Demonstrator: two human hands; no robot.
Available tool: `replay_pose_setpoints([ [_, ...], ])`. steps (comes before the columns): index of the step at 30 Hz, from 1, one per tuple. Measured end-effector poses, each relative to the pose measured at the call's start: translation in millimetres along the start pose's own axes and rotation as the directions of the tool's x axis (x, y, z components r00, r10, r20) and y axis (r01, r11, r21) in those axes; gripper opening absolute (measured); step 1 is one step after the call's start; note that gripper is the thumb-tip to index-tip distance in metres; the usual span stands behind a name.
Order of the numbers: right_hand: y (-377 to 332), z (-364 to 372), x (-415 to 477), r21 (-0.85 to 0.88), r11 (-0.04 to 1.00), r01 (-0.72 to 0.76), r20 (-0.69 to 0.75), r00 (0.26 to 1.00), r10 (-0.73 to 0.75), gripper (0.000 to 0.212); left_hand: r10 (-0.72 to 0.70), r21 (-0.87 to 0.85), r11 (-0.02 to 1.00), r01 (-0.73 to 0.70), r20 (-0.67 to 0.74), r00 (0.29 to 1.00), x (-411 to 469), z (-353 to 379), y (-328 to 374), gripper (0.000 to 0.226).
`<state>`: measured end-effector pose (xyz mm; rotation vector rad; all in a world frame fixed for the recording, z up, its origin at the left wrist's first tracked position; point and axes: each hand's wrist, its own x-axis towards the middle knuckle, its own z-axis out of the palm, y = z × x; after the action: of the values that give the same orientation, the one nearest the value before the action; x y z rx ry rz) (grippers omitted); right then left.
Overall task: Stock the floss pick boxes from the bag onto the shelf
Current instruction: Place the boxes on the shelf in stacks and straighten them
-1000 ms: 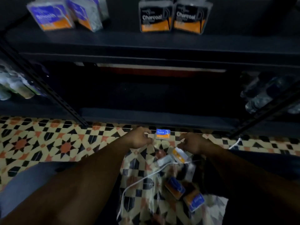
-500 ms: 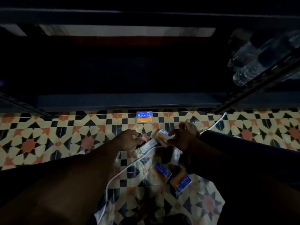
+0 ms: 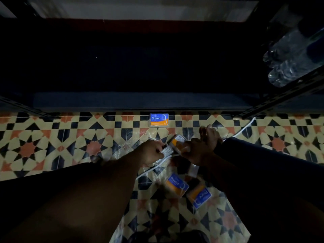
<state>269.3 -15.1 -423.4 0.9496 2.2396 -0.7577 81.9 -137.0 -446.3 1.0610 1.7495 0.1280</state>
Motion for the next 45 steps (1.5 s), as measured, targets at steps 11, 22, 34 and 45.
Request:
replay_pose_setpoints([
  [11, 8, 19, 13, -0.096, 0.991, 0.095, 0.146, 0.986, -0.080, 0.038, 0.045, 0.205, 0.974, -0.092, 0.222, 0.974, 12, 18, 0, 0.038],
  [22, 8, 32, 22, 0.102, 0.994, 0.028, 0.155, 0.987, -0.044, 0.052, 0.105, 0.082, 0.991, -0.102, -0.035, 0.994, 8, 31, -18, 0.019],
  [34, -1, 41, 37, -0.216, 0.976, 0.029, -0.038, 0.999, -0.038, 0.062, 0.062, 0.081, 0.995, -0.053, -0.116, 0.991, 3, 17, -16, 0.024],
  [45, -6, 17, 39, 0.058, 0.997, -0.055, -0.227, 0.971, 0.067, 0.048, -0.003, -0.080, 0.997, -0.014, -0.206, 0.978, 1, 12, -10, 0.054],
])
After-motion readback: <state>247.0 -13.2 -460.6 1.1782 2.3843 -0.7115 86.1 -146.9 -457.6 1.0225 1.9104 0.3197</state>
